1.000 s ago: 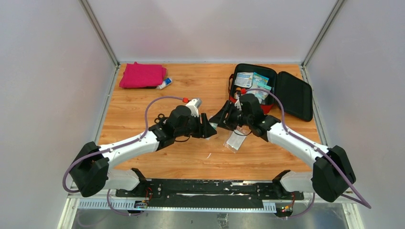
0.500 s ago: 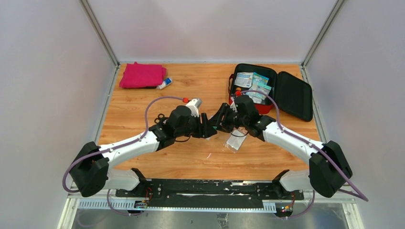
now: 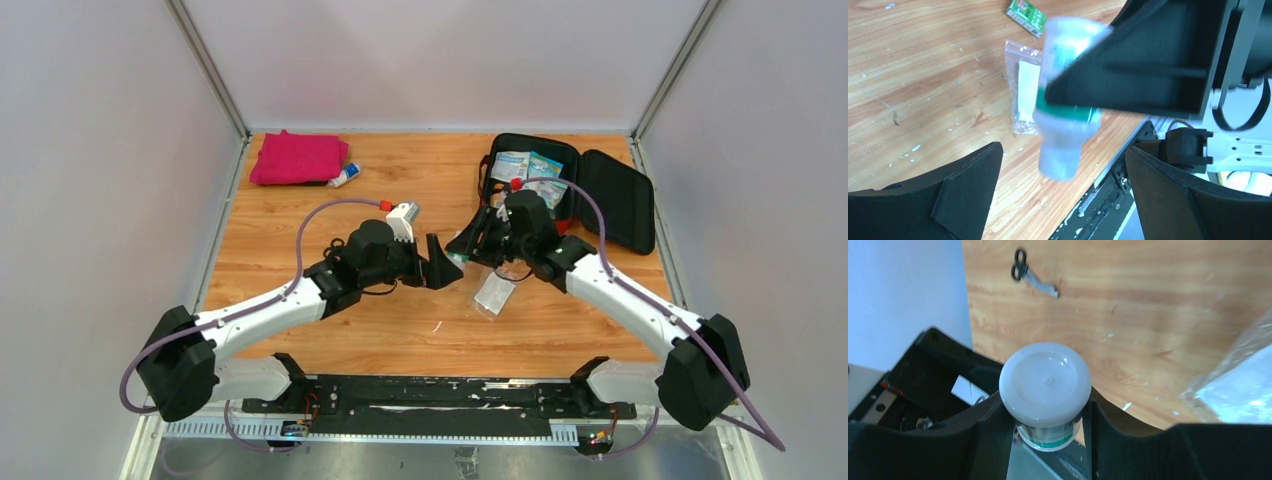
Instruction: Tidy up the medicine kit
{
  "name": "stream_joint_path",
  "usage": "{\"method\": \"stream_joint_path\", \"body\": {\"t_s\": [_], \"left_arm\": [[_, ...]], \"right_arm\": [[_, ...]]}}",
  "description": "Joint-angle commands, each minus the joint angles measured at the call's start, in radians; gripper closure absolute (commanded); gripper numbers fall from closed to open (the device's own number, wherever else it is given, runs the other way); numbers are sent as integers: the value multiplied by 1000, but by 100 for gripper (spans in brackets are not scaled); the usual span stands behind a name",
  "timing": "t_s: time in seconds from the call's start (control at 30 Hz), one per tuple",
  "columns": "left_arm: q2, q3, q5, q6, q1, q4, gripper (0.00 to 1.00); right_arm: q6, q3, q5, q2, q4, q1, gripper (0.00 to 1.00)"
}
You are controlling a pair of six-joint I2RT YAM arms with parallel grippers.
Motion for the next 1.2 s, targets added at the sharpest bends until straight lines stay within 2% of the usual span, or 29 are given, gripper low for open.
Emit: {"method": "stream_joint_path", "body": {"t_s": [0.0,0.1,0.2,0.43,0.6,0.7,1.0,1.17], "left_arm": [[-55,33,11,50,-6,-63,0],[-78,82,-81,137,-6,-269,0],[-109,103,-183,185,-5,-391,0],[-142,194,-358,297,-1,-629,0],[-143,259,-507,397,0,-771,0],[-160,264,-565,430,3,-803,0],[-164,220,-592,437,12,-790,0],[-160,222,-609,439,22,-786,0]], "right_arm": [[-127,67,126,-92,-106,-97,73],[-235,127,150,-112,-208,-228,74],[-346,214,166,-81,-306,-345,75],[-560,459,257,124,-472,-515,76],[-661,680,287,342,-553,-540,77],[-704,812,287,492,-580,-539,78],[-749,1161,231,854,-683,-537,75],[-772,1217,228,940,-747,-506,69]]}}
